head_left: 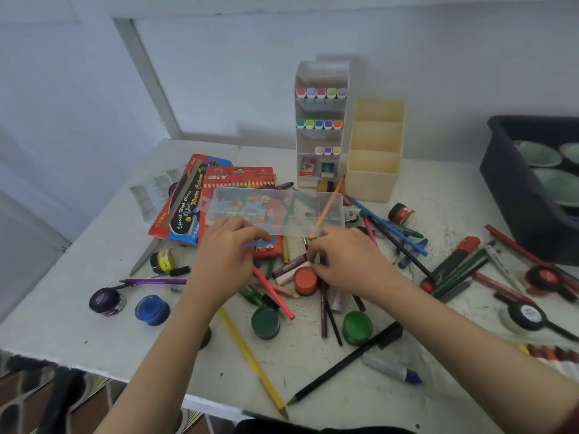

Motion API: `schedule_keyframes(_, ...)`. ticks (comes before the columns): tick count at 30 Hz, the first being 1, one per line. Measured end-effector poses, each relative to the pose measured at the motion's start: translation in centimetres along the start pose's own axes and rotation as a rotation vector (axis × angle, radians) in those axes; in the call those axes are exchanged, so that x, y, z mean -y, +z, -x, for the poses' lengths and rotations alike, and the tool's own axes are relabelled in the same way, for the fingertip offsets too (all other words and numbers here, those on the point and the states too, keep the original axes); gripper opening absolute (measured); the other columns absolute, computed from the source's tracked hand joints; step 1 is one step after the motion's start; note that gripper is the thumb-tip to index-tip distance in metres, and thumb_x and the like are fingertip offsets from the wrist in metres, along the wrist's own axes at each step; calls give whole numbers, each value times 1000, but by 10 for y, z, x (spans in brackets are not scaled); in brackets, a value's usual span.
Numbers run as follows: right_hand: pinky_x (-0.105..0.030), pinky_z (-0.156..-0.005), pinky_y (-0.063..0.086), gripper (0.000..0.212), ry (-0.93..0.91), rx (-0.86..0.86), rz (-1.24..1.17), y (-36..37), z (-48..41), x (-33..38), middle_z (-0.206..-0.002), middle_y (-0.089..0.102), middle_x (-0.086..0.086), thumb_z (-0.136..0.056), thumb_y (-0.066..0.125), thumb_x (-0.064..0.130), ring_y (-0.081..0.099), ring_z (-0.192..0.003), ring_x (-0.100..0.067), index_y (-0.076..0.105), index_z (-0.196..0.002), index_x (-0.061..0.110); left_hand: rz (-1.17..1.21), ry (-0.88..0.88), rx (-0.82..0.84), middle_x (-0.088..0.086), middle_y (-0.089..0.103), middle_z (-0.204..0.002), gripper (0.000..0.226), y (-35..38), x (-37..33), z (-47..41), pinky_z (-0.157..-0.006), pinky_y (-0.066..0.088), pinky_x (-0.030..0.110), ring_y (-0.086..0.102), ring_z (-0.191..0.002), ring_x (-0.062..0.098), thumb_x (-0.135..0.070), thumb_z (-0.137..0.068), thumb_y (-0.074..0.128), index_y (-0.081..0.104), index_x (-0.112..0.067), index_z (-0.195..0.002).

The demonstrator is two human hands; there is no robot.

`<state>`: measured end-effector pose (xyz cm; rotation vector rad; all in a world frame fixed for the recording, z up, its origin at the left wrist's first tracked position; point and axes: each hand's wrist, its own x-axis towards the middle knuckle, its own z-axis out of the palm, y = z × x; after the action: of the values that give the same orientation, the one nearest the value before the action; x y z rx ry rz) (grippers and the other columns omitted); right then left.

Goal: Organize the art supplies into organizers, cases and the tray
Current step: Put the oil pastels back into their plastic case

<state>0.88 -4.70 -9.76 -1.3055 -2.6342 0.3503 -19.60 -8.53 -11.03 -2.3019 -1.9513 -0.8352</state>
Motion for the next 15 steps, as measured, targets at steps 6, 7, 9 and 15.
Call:
schedule_keyframes(6, -22, -75, 30, 17, -5, 27, -33, -1, -1, 0, -100, 56, 5, -89, 59, 29, 54, -89, -14, 68, -103, 29, 84, -114, -4, -3, 64, -89, 38, -13, 6, 9, -80, 31, 27, 46, -88, 16, 17, -77, 57, 73, -15, -91)
schedule_keyframes(7, -22, -75, 30, 17, -9, 32, -32, 0, -2, 0, -100, 56, 5, -89, 59, 28, 54, -90, -15, 68, -103, 28, 94, -124, -6, -5, 62, -89, 38, -14, 6, 11, -81, 32, 27, 46, -89, 15, 16, -77, 57, 73, -15, -91)
schedule_keyframes(9, -22, -73, 30, 15, -22, 47, -23, 2, -3, -2, -99, 55, 5, -89, 59, 27, 53, -90, -14, 67, -102, 27, 102, -129, -8, -9, 59, -88, 37, -16, 7, 15, -81, 33, 27, 47, -89, 16, 15, -77, 58, 73, -16, -91)
schedule_keyframes(15, -15, -64, 38, 4, -11, 58, -290, -1, 9, -16, -85, 54, 16, -87, 61, 29, 49, -75, 1, 57, -86, 27, 126, -163, 8, -10, 65, -91, 34, -20, 6, 24, -79, 31, 11, 51, -91, 16, 10, -80, 60, 72, -20, -90)
